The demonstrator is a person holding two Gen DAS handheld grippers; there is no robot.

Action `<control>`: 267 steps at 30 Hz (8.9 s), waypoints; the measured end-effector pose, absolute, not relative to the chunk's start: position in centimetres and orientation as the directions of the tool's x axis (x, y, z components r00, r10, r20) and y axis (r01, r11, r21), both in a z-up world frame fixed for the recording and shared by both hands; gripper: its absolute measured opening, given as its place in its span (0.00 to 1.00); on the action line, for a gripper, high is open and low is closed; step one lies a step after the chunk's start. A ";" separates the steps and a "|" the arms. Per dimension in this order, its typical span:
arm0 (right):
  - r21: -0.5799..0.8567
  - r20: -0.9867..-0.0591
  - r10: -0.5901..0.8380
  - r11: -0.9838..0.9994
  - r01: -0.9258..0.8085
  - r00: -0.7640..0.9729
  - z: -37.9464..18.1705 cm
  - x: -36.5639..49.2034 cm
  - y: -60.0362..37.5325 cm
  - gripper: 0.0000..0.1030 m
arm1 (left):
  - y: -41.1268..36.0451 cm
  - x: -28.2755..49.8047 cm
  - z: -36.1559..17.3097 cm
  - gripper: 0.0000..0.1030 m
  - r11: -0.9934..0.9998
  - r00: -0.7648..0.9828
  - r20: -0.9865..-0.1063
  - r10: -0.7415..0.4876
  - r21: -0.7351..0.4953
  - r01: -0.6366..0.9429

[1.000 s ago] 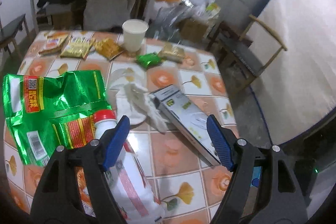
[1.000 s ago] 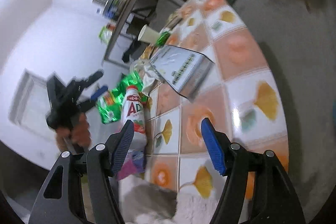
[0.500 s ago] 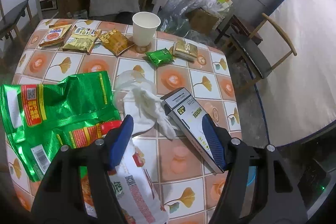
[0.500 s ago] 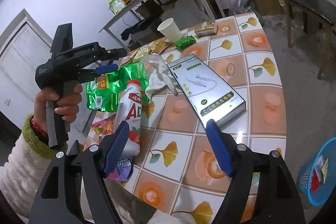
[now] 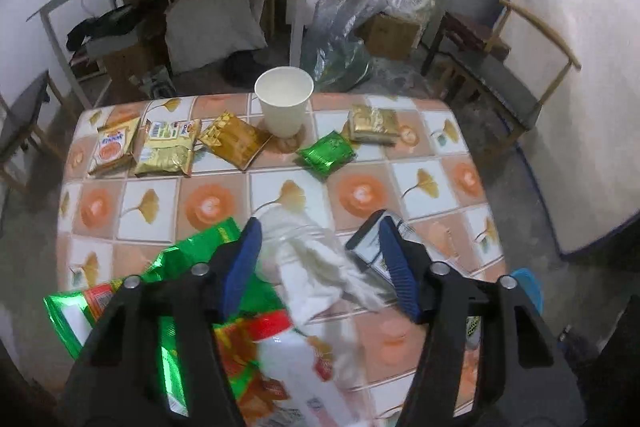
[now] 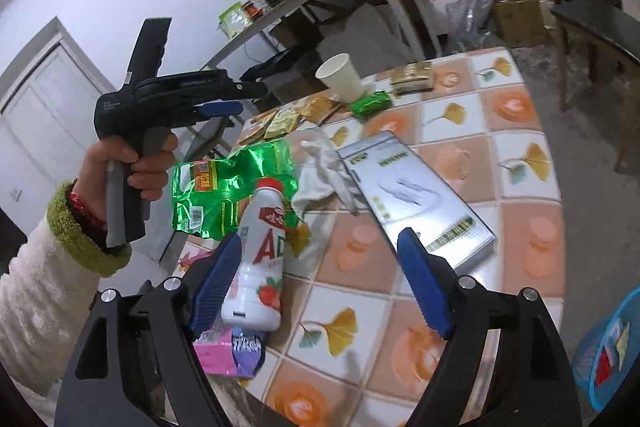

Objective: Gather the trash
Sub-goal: 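Grasp the clear plastic cup with the left tool while the right tool grasps the white tissue, then carry cup and tissue over the wastebasket and open both tools to drop them, then move both tools back to the table toward the white drink bottle, then grasp the white AD drink bottle with the right tool, then grasp the silver charger box with the left tool while the right tool holds the bottle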

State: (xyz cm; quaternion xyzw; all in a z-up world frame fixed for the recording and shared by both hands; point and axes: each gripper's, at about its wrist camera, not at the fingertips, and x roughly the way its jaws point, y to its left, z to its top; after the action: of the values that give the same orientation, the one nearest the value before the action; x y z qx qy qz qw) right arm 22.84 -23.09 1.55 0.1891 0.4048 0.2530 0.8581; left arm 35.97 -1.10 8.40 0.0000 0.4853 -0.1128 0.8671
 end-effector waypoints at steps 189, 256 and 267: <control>0.623 -0.660 0.678 0.735 -0.268 0.324 -1.7 25.4 -15.9 0.78 | 5.6 11.4 1.8 0.74 0.958 0.707 -0.663 -0.247 -0.279 0.073; 0.273 -0.893 0.400 0.846 -0.457 0.207 -6.7 26.8 -19.2 0.58 | 0.6 17.6 -4.0 0.33 0.858 0.524 -0.723 -0.451 -0.513 0.031; 0.393 -0.840 0.478 0.863 -0.318 0.257 -6.9 29.6 -20.9 0.58 | 2.4 20.4 -4.1 0.34 0.847 0.518 -0.738 -0.432 -0.529 -0.048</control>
State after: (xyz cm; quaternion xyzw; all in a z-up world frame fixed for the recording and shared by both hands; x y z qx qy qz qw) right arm 29.61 -20.88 -6.87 0.0718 0.5550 0.2520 0.7895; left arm 20.43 2.38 -4.12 -0.2513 0.4773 -0.1152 0.8341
